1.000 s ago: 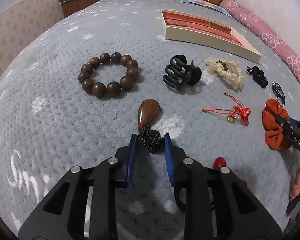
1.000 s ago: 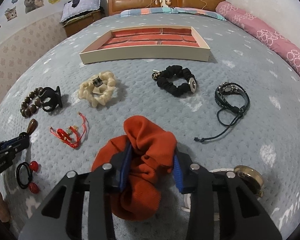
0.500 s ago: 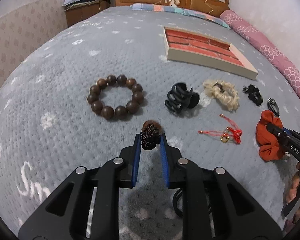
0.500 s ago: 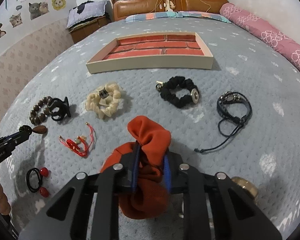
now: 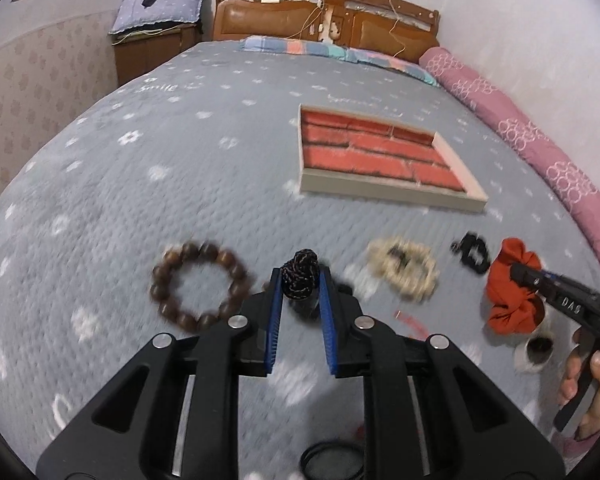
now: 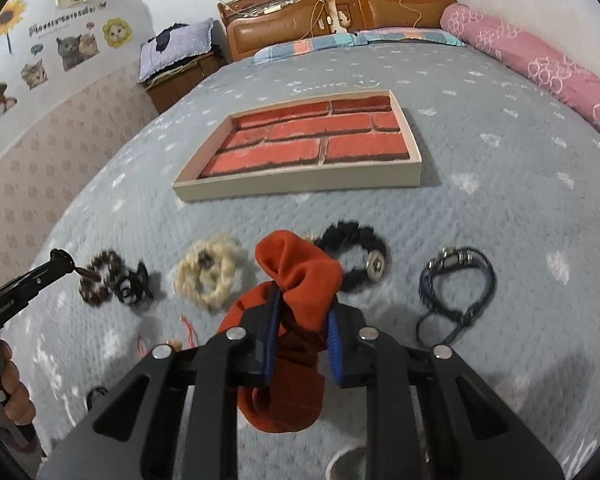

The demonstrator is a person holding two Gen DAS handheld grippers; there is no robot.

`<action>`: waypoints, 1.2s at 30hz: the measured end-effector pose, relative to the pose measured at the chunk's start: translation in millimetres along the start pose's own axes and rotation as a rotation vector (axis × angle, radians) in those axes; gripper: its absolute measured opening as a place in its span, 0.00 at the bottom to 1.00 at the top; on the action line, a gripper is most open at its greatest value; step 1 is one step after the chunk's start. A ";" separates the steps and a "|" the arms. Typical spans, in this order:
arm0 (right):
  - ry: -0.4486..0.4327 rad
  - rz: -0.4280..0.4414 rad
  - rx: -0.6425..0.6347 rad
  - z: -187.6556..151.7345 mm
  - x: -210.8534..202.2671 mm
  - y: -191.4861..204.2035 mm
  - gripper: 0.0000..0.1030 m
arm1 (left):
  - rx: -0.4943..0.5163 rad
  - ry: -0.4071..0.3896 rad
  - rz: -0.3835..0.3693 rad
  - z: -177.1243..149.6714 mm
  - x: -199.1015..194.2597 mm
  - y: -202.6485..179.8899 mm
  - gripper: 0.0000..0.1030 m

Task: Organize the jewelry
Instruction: 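Carry both items to the brick tray and open both tools to release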

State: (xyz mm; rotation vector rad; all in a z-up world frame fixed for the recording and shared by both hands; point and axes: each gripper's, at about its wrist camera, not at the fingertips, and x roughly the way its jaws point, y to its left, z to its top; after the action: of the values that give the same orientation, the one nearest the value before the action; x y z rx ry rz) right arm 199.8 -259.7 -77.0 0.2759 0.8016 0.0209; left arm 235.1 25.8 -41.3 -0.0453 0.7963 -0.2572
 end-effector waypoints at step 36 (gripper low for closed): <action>0.020 -0.221 -0.044 257.4 239.2 -36.0 0.21 | 0.047 0.138 0.001 243.8 314.1 -105.8 0.16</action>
State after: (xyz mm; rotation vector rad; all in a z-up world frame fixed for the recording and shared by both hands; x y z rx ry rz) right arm 546.7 -325.9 -84.6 0.1449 0.8473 -0.1669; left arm 596.8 -167.4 -76.3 0.0171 0.9274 -0.2796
